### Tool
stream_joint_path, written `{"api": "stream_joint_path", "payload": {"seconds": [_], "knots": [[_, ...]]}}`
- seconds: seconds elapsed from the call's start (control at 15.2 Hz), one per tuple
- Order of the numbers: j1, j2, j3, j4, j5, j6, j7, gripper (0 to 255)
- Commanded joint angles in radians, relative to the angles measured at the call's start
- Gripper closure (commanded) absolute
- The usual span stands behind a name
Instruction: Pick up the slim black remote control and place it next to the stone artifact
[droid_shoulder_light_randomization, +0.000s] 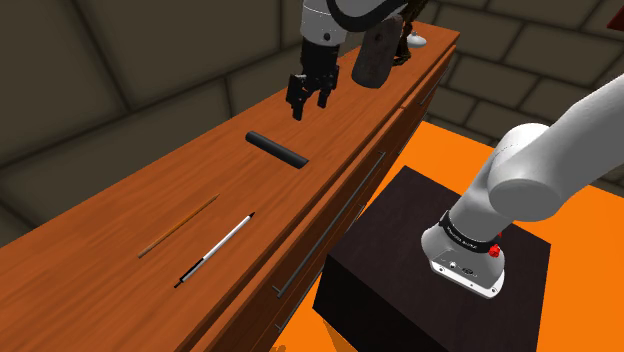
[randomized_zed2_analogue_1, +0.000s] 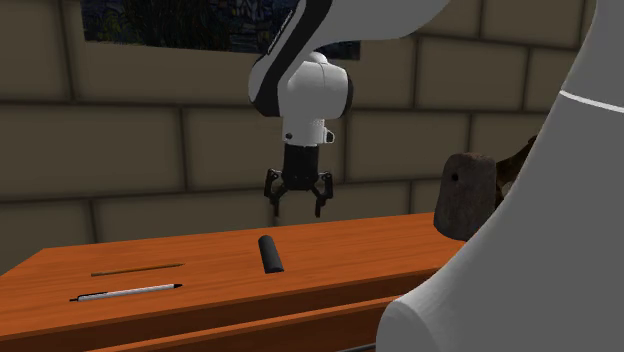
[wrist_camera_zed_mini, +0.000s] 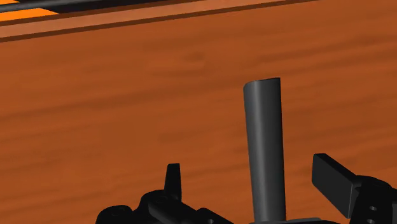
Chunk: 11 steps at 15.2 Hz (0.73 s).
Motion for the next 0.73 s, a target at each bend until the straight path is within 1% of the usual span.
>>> {"api": "stream_joint_path", "payload": {"seconds": [0.0, 0.33, 0.4, 0.66], "knots": [[0.007, 0.066, 0.019, 0.017, 0.001, 0.039, 0.018, 0], [0.030, 0.243, 0.065, 0.088, -0.015, 0.117, 0.075, 0], [0.030, 0.244, 0.065, 0.088, -0.015, 0.117, 0.076, 0], [0.033, 0.271, 0.069, 0.061, -0.019, 0.171, 0.079, 0]]}}
